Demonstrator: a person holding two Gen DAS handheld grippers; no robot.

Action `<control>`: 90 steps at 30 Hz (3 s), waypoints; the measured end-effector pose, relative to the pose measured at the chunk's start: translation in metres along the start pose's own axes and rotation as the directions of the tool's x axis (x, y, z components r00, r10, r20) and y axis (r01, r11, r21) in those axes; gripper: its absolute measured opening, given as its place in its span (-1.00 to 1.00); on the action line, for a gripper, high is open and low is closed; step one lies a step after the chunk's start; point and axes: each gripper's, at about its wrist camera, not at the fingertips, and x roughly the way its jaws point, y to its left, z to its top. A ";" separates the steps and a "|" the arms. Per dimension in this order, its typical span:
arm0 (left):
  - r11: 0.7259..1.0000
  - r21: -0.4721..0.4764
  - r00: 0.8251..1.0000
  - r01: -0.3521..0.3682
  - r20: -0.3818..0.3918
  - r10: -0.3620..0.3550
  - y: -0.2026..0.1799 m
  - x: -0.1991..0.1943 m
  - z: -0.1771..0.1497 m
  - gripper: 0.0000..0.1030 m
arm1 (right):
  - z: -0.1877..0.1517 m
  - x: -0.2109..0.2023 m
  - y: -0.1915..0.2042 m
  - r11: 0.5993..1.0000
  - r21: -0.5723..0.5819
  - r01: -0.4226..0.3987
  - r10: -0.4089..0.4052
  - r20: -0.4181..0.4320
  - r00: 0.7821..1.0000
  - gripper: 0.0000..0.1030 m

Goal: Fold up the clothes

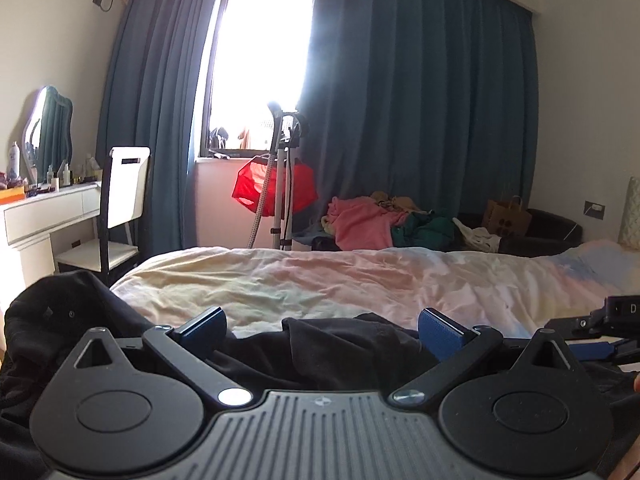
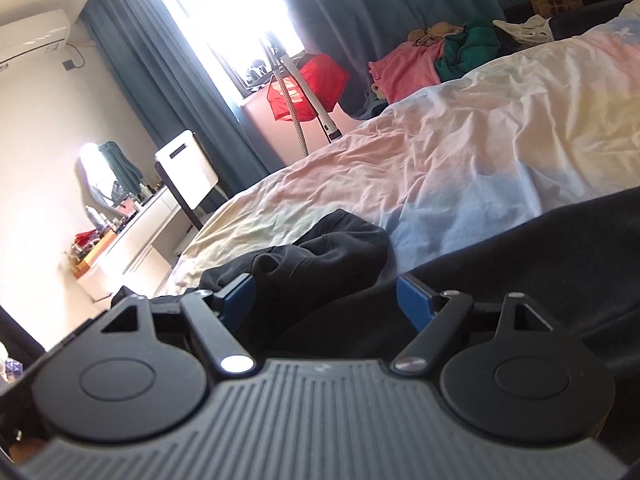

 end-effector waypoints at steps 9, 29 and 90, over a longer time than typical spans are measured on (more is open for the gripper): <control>0.986 -0.057 0.985 -0.156 -0.089 0.151 0.057 0.050 -0.029 1.00 | 0.061 0.208 -0.006 0.993 -0.108 0.035 -0.058 -0.215 0.975 0.28; 0.983 -0.044 0.975 -0.178 -0.142 0.170 0.060 0.085 -0.056 1.00 | 0.061 0.289 -0.001 0.972 -0.137 -0.193 0.129 -0.377 0.917 -0.86; 0.988 0.006 0.966 -0.154 -0.211 0.152 0.026 0.077 -0.067 1.00 | 0.029 0.014 -0.286 0.777 0.435 0.456 -0.565 0.162 0.809 -0.66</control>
